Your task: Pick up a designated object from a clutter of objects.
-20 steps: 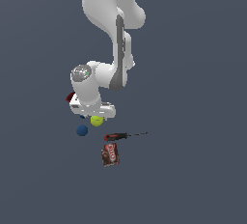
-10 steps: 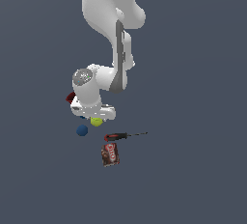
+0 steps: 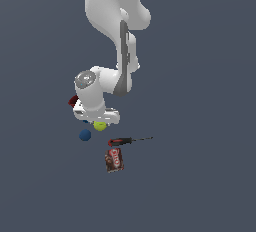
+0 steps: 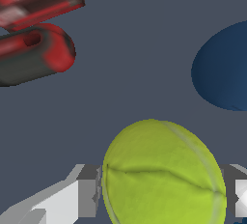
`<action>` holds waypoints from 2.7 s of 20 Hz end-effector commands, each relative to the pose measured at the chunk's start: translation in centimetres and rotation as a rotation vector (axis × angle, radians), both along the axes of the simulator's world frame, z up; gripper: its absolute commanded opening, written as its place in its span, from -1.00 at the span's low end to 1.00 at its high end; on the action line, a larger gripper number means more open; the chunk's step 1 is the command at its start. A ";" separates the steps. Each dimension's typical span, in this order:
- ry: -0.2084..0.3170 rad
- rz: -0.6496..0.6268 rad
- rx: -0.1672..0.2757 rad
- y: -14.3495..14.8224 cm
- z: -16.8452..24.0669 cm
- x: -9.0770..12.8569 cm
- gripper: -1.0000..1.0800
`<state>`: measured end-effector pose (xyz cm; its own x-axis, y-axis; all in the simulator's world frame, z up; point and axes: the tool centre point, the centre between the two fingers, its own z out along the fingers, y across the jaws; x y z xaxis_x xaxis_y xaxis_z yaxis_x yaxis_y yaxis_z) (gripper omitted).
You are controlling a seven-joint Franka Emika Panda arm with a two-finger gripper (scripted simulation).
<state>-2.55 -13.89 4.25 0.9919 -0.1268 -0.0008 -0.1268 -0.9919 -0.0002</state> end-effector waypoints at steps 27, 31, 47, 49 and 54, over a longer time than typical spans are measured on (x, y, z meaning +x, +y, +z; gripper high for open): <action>-0.001 -0.001 -0.002 0.1 21.1 1.5 -1.00; -0.001 -0.001 -0.002 0.1 25.2 1.9 -1.00; -0.001 0.001 0.000 0.1 34.8 3.2 -1.00; -0.001 0.001 0.000 0.1 35.1 3.3 -1.00; -0.001 0.001 0.000 0.1 35.0 3.3 -1.00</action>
